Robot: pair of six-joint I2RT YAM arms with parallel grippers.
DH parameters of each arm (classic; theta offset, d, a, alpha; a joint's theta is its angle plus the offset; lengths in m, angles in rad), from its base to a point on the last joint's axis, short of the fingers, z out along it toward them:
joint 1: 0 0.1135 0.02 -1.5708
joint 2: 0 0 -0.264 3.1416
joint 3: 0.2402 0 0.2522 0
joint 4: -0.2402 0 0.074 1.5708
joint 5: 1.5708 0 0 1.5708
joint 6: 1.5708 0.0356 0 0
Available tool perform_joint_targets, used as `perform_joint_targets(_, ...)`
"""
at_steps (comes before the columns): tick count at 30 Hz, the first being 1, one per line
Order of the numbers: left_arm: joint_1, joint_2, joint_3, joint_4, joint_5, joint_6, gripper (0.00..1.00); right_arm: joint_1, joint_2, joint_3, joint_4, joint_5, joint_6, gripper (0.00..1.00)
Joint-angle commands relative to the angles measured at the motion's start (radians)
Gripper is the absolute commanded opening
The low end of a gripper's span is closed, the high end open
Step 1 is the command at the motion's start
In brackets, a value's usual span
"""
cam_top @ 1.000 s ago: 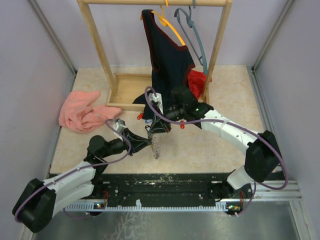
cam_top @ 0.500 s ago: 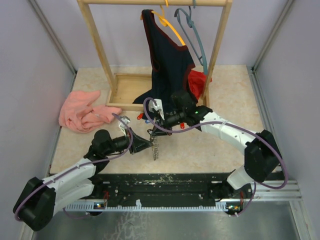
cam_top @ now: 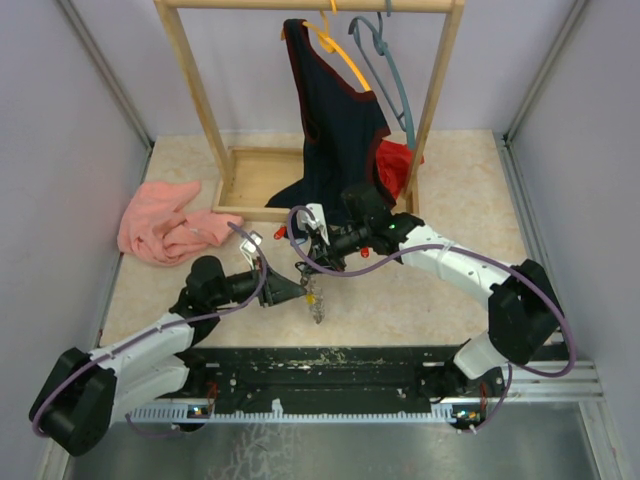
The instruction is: Remove the keys from the keyring
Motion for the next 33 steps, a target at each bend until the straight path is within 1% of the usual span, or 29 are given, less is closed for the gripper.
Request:
perform_joint_targets(1, 0.006, 0.026, 0.010, 0.043, 0.094, -0.049, 0.00, -0.013, -0.006, 0.005, 0.053, 0.018, -0.044, 0.00)
perform_joint_targets(7, 0.019, 0.030, 0.015, 0.060, 0.102, -0.068, 0.00, -0.006, 0.002, 0.007, 0.044, 0.019, -0.048, 0.00)
perform_joint_targets(10, 0.029, 0.032, 0.018, 0.063, 0.105, -0.074, 0.00, 0.000, 0.005, 0.010, 0.036, 0.019, -0.054, 0.02)
perform_joint_targets(19, 0.056, 0.039, 0.007, 0.103, 0.127, -0.101, 0.00, 0.011, 0.012, 0.019, 0.005, 0.013, -0.080, 0.11)
perform_joint_targets(25, 0.073, 0.046, -0.003, 0.115, 0.133, -0.107, 0.00, 0.014, 0.013, 0.024, -0.006, 0.003, -0.088, 0.16)
perform_joint_targets(28, 0.080, 0.041, -0.006, 0.117, 0.136, -0.111, 0.00, 0.014, 0.008, 0.034, -0.036, -0.016, -0.115, 0.21)
perform_joint_targets(33, 0.084, 0.038, -0.010, 0.115, 0.145, -0.119, 0.00, 0.014, -0.025, 0.044, -0.094, -0.025, -0.200, 0.33)
